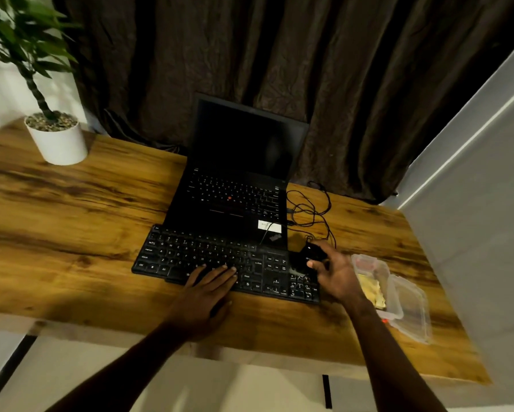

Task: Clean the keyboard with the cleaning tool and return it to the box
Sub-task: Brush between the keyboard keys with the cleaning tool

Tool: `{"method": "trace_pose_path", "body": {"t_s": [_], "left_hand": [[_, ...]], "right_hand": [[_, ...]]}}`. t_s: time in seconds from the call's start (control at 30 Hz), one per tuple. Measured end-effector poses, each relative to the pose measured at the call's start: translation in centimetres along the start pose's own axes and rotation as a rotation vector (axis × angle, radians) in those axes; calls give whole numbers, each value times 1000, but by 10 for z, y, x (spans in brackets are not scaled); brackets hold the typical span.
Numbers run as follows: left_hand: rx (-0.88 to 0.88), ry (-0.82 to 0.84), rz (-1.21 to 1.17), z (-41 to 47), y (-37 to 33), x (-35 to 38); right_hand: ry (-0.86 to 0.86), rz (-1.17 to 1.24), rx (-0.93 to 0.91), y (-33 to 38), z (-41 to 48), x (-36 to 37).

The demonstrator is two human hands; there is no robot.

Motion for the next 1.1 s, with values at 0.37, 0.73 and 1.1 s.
{"method": "trace_pose_path", "body": {"t_s": [0.37, 0.73, 1.1], "left_hand": [[6, -8, -4, 2, -1, -2], [0, -9, 1, 1, 0, -1], [-1, 12, -2, 2, 1, 0]], "right_hand": [[108, 78, -6, 51, 7, 50], [25, 18, -14, 24, 1, 10], [100, 69, -4, 52, 5, 40]]}}
Point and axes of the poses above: each hand's wrist, its own z-axis towards the middle knuckle, its own x-axis out of the palm, y = z × x, the point moved 5 cm from there along z, towards the middle knuckle, and after that the axes turned 11 degrees about -y, right-handed, at the moved point
